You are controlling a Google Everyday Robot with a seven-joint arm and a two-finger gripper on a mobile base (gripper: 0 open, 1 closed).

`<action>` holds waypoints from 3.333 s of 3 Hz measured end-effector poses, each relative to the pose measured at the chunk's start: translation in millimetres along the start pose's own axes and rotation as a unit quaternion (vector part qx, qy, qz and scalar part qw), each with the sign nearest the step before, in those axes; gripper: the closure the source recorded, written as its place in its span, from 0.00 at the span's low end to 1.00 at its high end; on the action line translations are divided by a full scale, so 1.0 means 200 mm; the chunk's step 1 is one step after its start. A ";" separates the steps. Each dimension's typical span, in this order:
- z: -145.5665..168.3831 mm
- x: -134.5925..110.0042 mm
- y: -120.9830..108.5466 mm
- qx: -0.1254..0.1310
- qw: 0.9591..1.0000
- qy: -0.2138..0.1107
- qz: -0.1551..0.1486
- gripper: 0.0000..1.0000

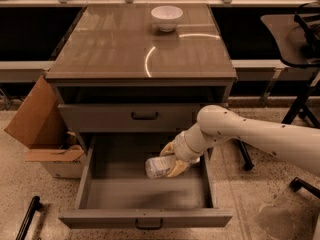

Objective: Pick blue plastic bottle from middle drawer and place on counter

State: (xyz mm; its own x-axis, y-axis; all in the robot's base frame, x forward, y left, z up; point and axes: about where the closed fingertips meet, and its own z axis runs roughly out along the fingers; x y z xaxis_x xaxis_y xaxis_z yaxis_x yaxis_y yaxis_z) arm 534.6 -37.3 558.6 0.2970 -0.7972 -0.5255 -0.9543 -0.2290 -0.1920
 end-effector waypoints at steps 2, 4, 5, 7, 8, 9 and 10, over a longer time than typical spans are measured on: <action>-0.53 -0.10 -0.04 0.028 0.997 0.069 -0.022 1.00; -0.94 -0.18 -0.13 0.083 0.990 0.109 -0.026 1.00; -0.99 -0.21 -0.21 0.083 0.990 0.113 -0.030 1.00; -1.37 -0.29 -0.59 0.164 0.979 0.124 -0.012 1.00; -1.53 -0.34 -0.75 0.211 0.971 0.113 0.004 1.00; -1.60 -0.39 -0.88 0.231 0.970 0.079 0.016 1.00; -1.62 -0.44 -1.01 0.235 0.971 0.033 0.025 1.00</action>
Offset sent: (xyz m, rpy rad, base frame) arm -0.0009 -0.0783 0.1991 -0.2107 -0.2225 -0.0377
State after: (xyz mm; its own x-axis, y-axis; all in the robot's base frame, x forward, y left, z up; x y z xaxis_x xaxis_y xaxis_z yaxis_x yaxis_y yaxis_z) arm 690.0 -101.0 911.7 0.2334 -0.8386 -0.4923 -0.8420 0.0789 -0.5336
